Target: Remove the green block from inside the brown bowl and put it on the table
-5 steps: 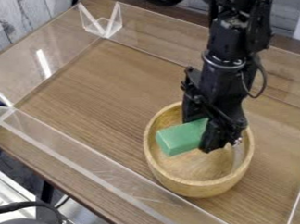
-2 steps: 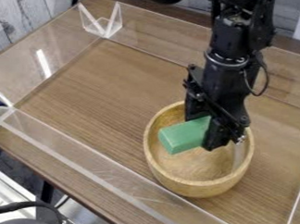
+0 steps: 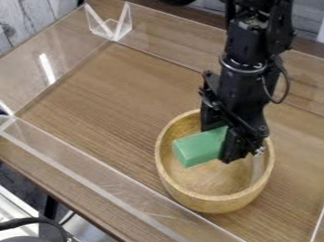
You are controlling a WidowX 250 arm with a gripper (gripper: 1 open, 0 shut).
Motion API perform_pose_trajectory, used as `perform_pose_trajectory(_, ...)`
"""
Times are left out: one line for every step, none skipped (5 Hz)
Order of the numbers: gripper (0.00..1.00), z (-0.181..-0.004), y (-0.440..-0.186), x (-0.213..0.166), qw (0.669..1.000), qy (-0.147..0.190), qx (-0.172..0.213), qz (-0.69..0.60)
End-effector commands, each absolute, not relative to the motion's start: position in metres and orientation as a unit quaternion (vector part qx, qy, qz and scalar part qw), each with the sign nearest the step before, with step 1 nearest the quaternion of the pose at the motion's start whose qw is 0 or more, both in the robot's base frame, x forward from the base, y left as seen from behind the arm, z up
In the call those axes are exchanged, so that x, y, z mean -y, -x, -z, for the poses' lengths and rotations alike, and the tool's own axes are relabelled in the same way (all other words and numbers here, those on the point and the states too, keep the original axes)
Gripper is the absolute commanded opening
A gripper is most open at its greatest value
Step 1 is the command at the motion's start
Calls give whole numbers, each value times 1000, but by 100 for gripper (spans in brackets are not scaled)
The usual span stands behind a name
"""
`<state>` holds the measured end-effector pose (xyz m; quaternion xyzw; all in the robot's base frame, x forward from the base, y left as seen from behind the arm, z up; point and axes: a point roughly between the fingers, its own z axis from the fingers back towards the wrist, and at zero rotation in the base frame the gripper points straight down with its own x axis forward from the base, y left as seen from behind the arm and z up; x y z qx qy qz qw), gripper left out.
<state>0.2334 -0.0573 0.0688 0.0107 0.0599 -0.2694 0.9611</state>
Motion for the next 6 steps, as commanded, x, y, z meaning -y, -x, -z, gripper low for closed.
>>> perform_pose_trajectory(0,-80,-238,54,961,-7,-37,273)
perform_pose_trajectory(0,-80,-237,52,959,-2,-39,279)
perform_pose_trajectory(0,-78,-237,49,959,3,-29,282)
perform_pose_trajectory(0,-75,-237,46,959,8,-20,284)
perform_pose_trajectory(0,-76,-240,42,957,9,-20,288)
perform_pose_trajectory(0,-78,-242,38,956,11,-19,291)
